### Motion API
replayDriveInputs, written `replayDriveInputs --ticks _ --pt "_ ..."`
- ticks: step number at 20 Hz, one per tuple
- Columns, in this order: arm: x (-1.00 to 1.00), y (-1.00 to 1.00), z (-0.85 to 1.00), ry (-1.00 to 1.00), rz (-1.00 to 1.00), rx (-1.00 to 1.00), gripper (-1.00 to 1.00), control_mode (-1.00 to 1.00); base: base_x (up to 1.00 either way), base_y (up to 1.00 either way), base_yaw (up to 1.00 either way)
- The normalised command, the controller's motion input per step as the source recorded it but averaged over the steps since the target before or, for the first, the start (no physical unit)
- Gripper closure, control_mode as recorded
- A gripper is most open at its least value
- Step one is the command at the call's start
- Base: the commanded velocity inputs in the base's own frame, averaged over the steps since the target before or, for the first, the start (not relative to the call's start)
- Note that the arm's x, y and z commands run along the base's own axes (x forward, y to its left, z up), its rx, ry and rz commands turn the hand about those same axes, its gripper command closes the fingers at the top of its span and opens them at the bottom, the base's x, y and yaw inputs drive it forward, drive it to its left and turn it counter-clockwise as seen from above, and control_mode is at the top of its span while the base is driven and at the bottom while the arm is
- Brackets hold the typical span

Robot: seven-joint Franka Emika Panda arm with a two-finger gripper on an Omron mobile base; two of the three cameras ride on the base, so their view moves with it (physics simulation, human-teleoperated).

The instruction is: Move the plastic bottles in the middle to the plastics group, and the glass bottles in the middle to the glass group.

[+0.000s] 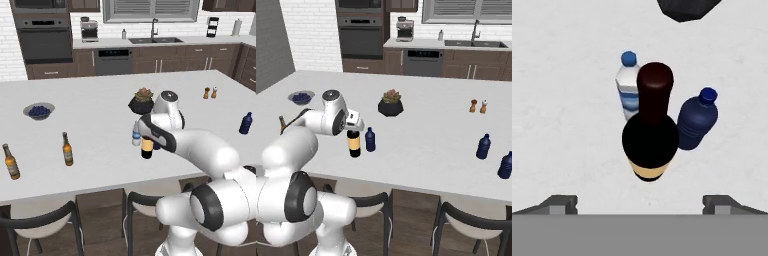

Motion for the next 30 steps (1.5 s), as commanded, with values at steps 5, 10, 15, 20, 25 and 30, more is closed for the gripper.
replayDriveInputs --ticks 5,10,15,20,25,30 --pt "0.14 -0.06 -0.19 0.01 0.02 0.0 -1.0 -1.0 0.0 0.0 0.0" --pt "0.18 -0.14 -0.33 0.05 0.0 0.0 -1.0 -1.0 0.0 0.0 0.0" --pt "0.13 -0.02 -0.18 0.05 0.0 0.0 -1.0 -1.0 0.0 0.0 0.0" --pt "0.28 0.0 -0.02 0.0 0.0 0.0 -1.0 -1.0 0.0 0.0 0.0" --pt "0.27 0.0 -0.08 0.0 0.0 0.0 -1.0 -1.0 0.0 0.0 0.0" --pt "0.06 0.0 -0.09 0.0 0.0 0.0 -1.0 -1.0 0.0 0.0 0.0"
